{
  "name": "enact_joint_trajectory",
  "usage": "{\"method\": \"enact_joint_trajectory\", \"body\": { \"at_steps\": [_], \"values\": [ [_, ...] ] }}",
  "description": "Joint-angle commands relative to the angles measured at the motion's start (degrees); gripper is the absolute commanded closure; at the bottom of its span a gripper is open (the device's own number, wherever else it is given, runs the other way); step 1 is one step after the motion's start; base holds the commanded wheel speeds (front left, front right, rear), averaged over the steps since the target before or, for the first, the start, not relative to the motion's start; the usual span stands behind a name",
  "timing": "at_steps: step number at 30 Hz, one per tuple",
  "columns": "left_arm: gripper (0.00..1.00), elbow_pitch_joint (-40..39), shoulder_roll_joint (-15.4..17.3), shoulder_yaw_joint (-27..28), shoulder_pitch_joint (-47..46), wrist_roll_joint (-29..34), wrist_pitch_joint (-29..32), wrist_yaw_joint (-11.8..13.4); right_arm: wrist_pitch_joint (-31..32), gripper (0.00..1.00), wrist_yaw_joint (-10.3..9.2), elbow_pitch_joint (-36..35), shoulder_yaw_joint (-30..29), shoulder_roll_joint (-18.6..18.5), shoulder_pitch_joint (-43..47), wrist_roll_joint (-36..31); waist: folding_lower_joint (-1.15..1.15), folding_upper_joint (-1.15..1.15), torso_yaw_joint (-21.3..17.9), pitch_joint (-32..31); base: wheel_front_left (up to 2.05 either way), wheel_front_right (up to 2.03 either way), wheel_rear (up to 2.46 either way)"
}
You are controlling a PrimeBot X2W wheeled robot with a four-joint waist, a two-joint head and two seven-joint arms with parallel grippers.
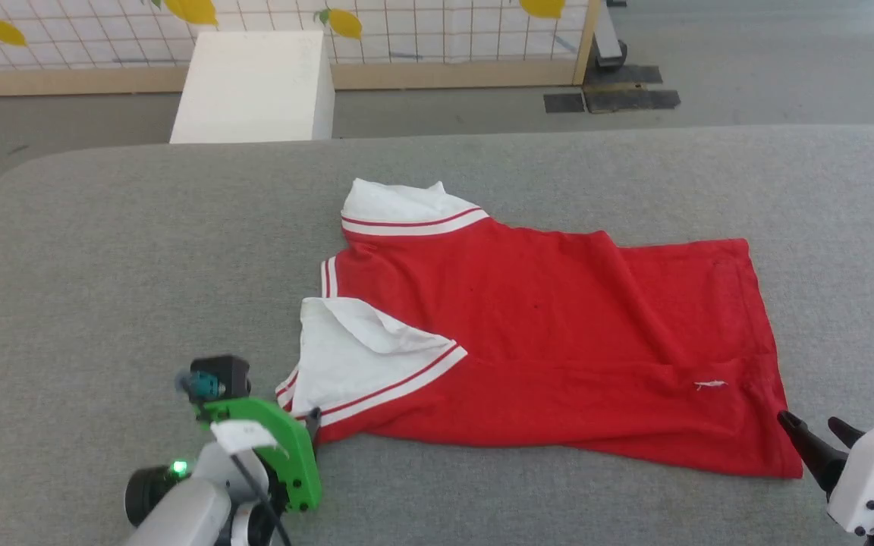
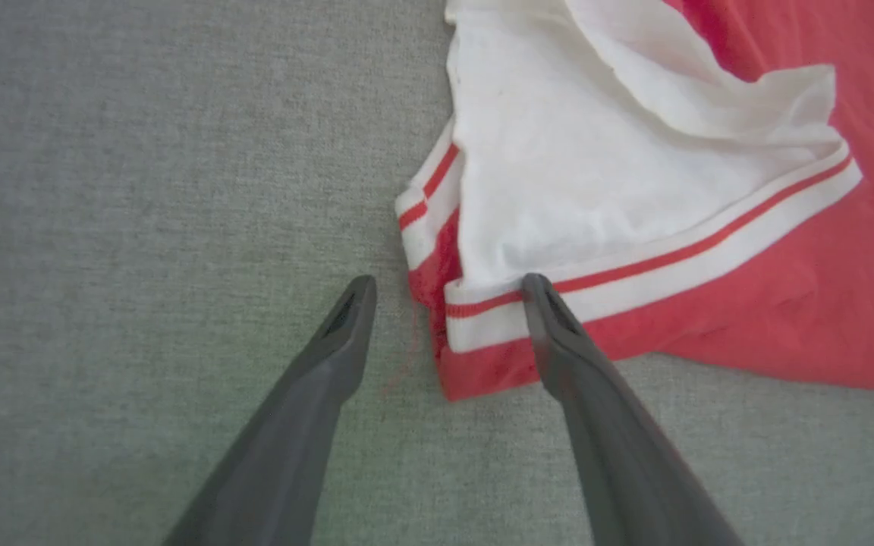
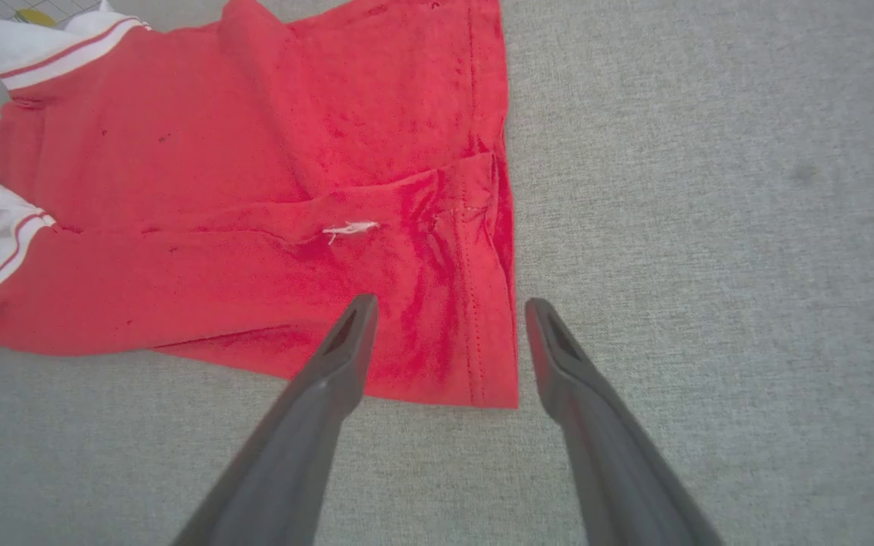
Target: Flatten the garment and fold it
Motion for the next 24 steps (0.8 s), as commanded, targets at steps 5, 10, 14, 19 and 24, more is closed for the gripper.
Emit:
{"method": "enact_joint_trajectory", "body": {
  "at_steps": [5, 10, 14, 19, 24],
  "values": [
    [0.00, 4.94, 0.32, -1.56, -3.24, 0.26, 3.32, -0.62, 0.32, 0.00, -0.09, -0.40, 0.94, 0.12, -0.46, -0.09, 0.00, 0.00, -2.08, 1.81, 0.00, 0.00, 0.00],
    [1.00, 6.41, -0.28, -1.81, -2.35, -1.67, 6.26, -0.43, 0.44, 0.00, -0.09, -0.55, 1.56, -0.56, -0.42, -0.79, 0.00, 0.00, -2.70, 2.61, 0.00, 0.00, 0.00],
    [1.00, 4.13, -0.35, -0.21, -1.62, -2.80, 4.65, -0.23, 1.48, 0.00, -0.09, -1.34, 2.11, -1.91, -0.17, -2.75, 0.00, 0.00, -2.33, 3.06, 0.00, 0.00, 0.00],
    [1.00, -2.53, 0.25, 2.38, 0.81, -3.12, 1.20, 1.72, 6.29, 0.00, -0.09, -0.84, 3.89, -3.77, -1.85, -7.19, 0.00, 0.00, -1.91, 3.72, 0.00, 0.00, 0.00],
    [1.00, -8.82, 0.92, 2.64, 3.23, -2.47, 0.58, 3.76, 7.77, 0.00, -0.09, 3.64, 5.62, -4.77, -5.99, -11.33, 0.00, 0.00, -0.51, 5.35, 0.00, 0.00, 0.00]
  ]
}}
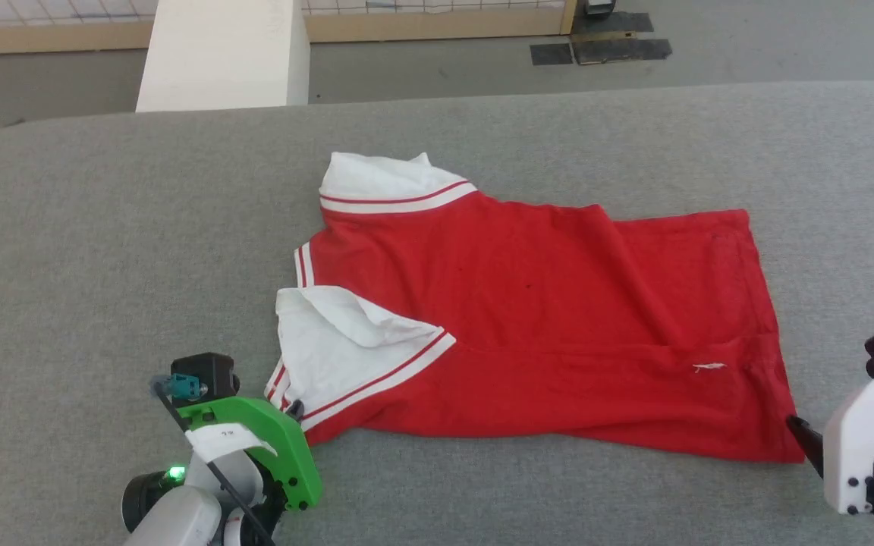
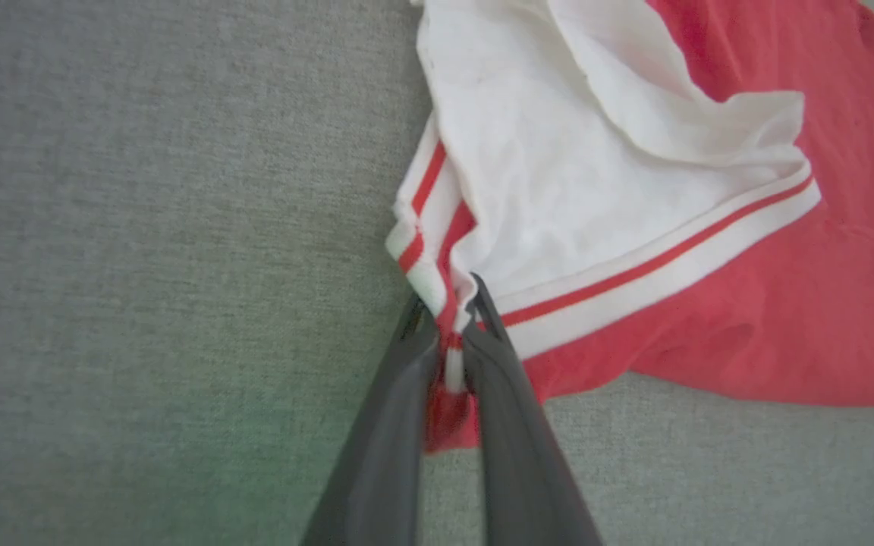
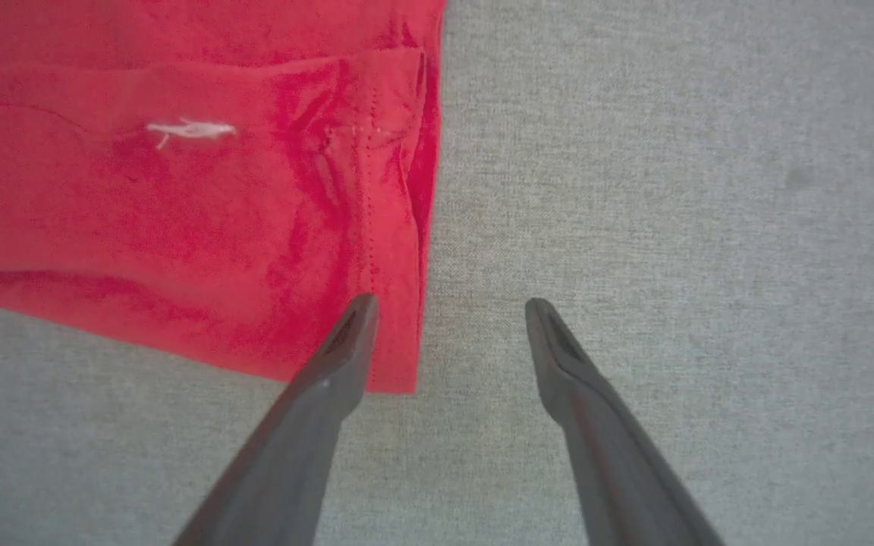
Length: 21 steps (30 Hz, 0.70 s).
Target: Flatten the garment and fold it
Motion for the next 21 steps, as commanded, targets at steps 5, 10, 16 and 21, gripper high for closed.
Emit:
{"method": "enact_joint_trajectory", "body": {
  "at_steps": [5, 10, 16, 21],
  "values": [
    [1.00, -2.78, 0.45, 0.10, 0.72, 0.77, -0.46, 1.27, 0.05, 0.00, -0.09, 4.87, 4.82, -0.71, -2.70, -1.09, 0.00, 0.00, 2.20, 2.27, 0.00, 0.00, 0.00],
    [1.00, -3.19, 0.03, -0.18, 0.73, 0.77, -0.53, 1.60, 1.24, 0.00, -0.09, 7.54, 10.63, -2.35, -2.82, 0.73, 0.00, 0.00, 2.55, 2.84, 0.00, 0.00, 0.00],
    [1.00, -2.63, -0.44, -0.38, 0.53, 0.49, -0.93, 1.20, 1.06, 1.00, -0.09, 8.80, 12.63, -4.09, -4.02, 3.30, 0.00, 0.00, 2.45, 2.62, 0.00, 0.00, 0.00],
    [1.00, -2.17, -0.26, 0.35, 0.09, -0.22, -1.71, 0.17, -1.36, 1.00, -0.09, 9.05, 9.91, -5.17, -6.00, 4.54, 0.00, 0.00, 2.49, 1.12, 0.00, 0.00, 0.00]
  ]
}}
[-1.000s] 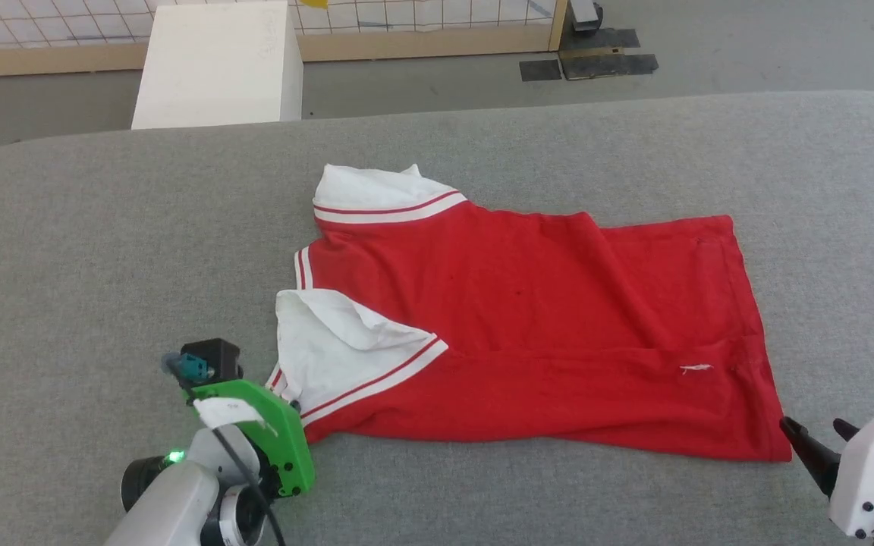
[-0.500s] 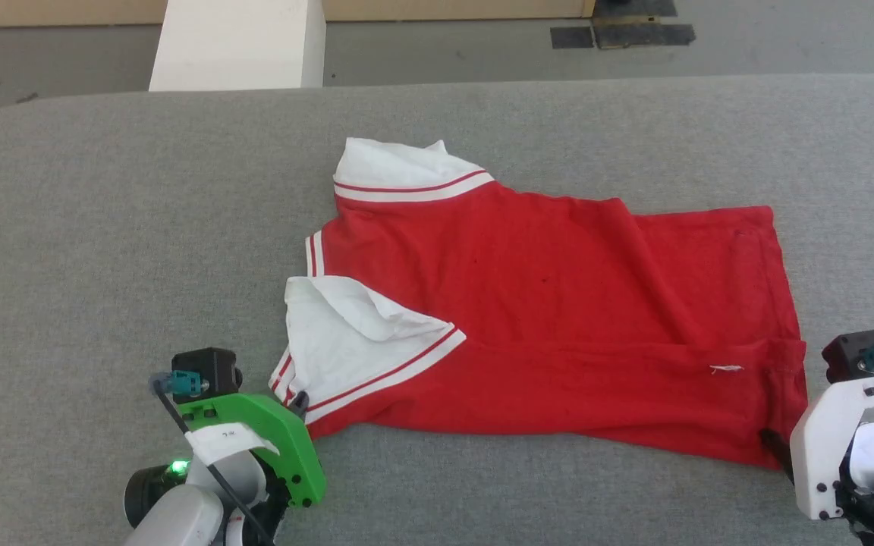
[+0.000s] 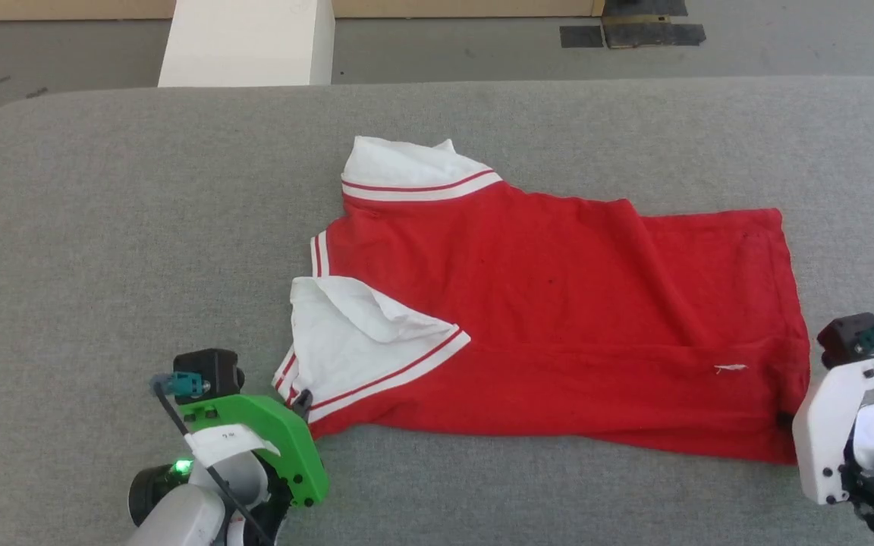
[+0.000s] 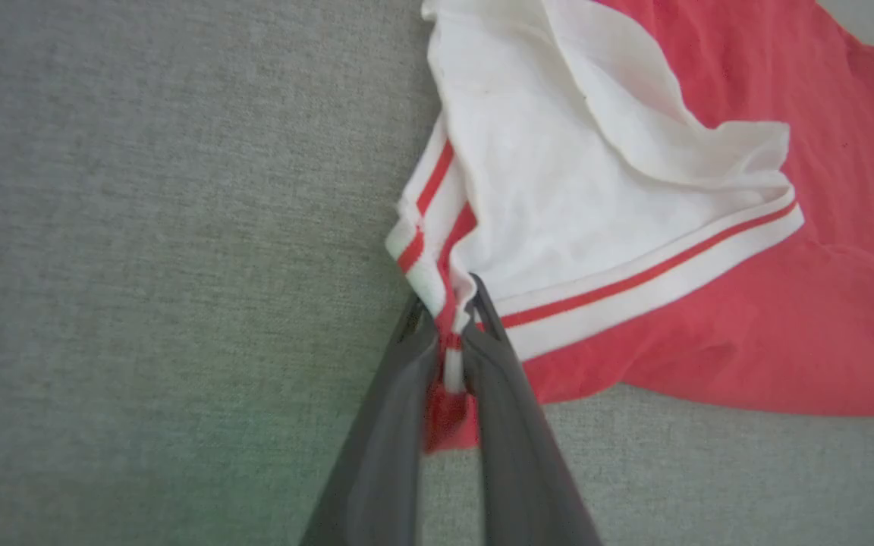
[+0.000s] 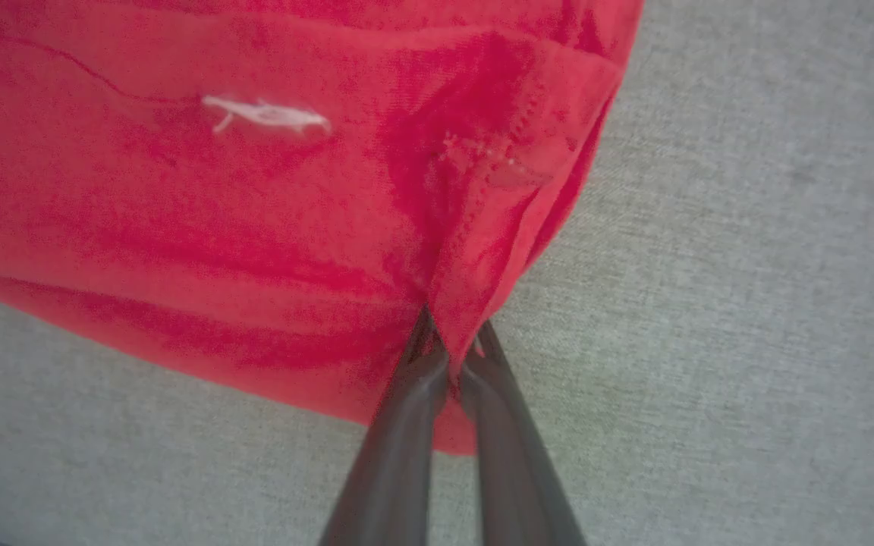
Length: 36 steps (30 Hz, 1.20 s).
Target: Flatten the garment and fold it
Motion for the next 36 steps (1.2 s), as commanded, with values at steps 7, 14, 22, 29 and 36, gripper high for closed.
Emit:
{"method": "enact_joint_trajectory", "body": {
  "at_steps": [7, 14, 22, 29, 36],
  "values": [
    [1.00, -2.27, 1.52, 2.98, 0.79, -1.61, -1.01, -0.22, -0.75, 1.00, -0.11, -0.62, -1.98, -2.39, -3.30, 1.04, 0.00, 0.00, 0.54, -5.02, 0.00, 0.00, 0.00],
    [1.00, -9.72, 5.26, 4.92, 6.39, -3.61, 2.70, 2.43, 3.23, 1.00, -0.11, -3.52, -2.86, -4.49, -0.37, 2.72, 0.00, 0.00, 1.59, -8.57, 0.00, 0.00, 0.00],
    [1.00, -10.16, 6.02, 4.51, 13.73, -5.93, 5.60, 4.91, 5.18, 1.00, -0.11, -2.78, -3.29, -3.15, 5.96, 2.28, 0.00, 0.00, 1.35, -8.54, 0.00, 0.00, 0.00],
    [1.00, -1.42, 3.31, 3.03, 13.14, -7.59, 4.29, 1.14, 3.61, 1.00, -0.11, 3.35, -1.56, -1.07, 7.42, 0.85, 0.00, 0.00, 0.80, -7.86, 0.00, 0.00, 0.00],
    [0.00, 2.84, 2.92, 3.12, 10.26, -7.32, 2.96, -0.84, -0.38, 0.00, -0.11, 6.57, -1.56, -0.03, 5.64, 0.92, 0.00, 0.00, 0.18, -8.06, 0.00, 0.00, 0.00]
  ]
}}
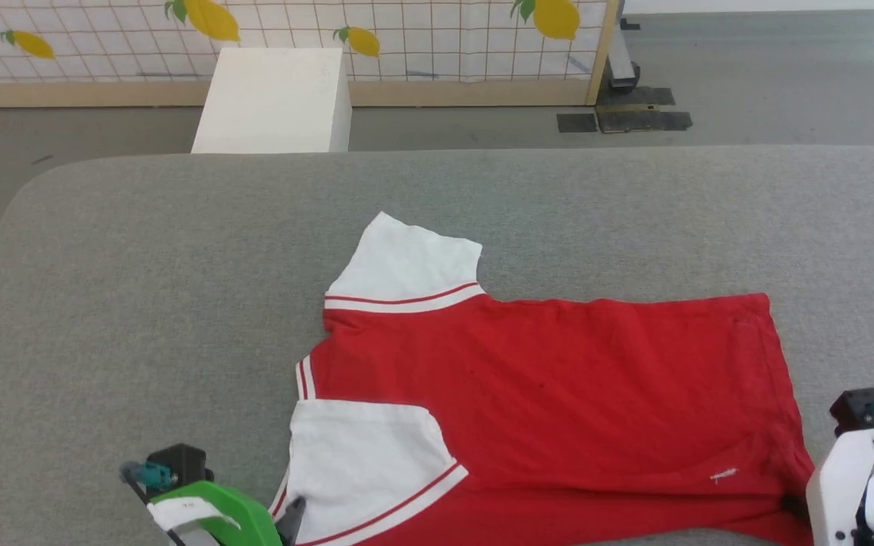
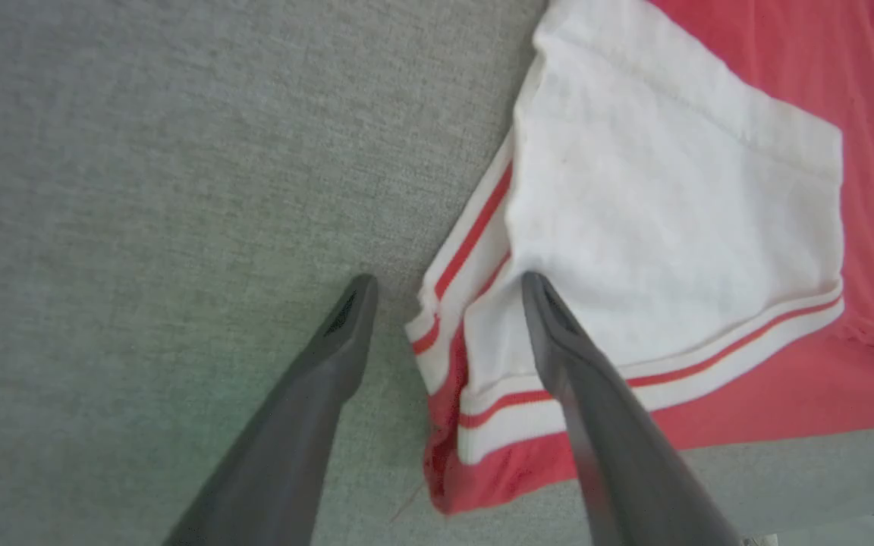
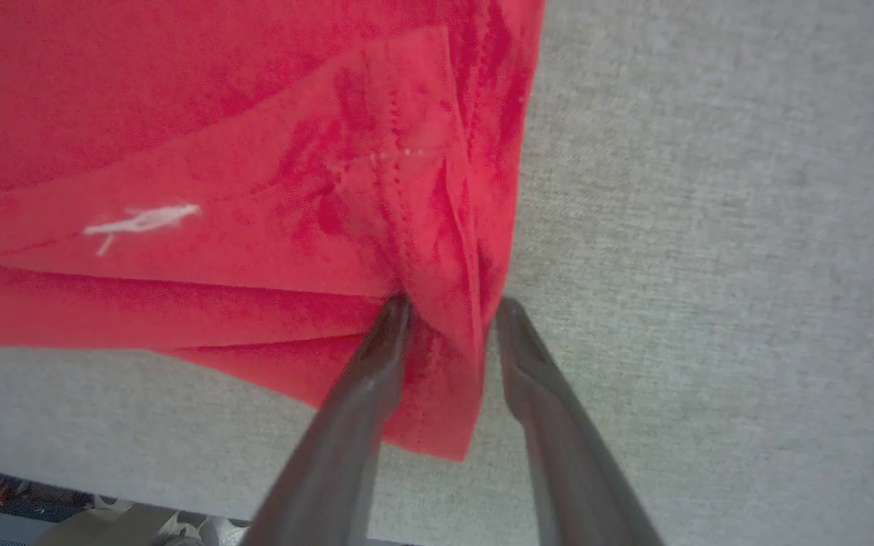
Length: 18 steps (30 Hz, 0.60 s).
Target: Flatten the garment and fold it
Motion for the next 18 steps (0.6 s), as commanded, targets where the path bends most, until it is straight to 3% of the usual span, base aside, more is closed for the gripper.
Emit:
{"method": "enact_joint_trajectory", "body": {
  "at_steps": [1, 10, 14, 18],
  "values": [
    [0.00, 0.25, 1.02, 0.36, -1.22, 0.52, -0.15, 0.16, -1.03, 0.00, -0.11, 0.44, -0.63, 0.25, -0.80, 0.49, 0.00, 0.00, -0.20, -0.29, 0.00, 0.00, 0.00],
    [0.00, -8.67, 3.68, 1.94, -8.66, 3.51, -0.83, 0.16, -7.61, 0.00, -0.11, -8.18, -6.07, 0.25, -4.75, 3.22, 0.00, 0.00, -0.81, -1.24, 0.00, 0.00, 0.00],
    [0.00, -8.08, 1.96, 2.61, -14.17, 6.56, -7.22, -1.68, -13.34, 0.00, -0.11, -11.42, -8.53, 0.85, -7.51, 1.24, 0.00, 0.00, -1.23, -0.39, 0.00, 0.00, 0.00],
    [0.00, -3.86, -0.34, 1.25, -19.22, 10.10, -14.69, -5.34, -18.99, 0.00, -0.11, -11.62, -9.07, 1.56, -9.94, 0.24, 0.00, 0.00, -1.70, 1.34, 0.00, 0.00, 0.00]
  ]
}}
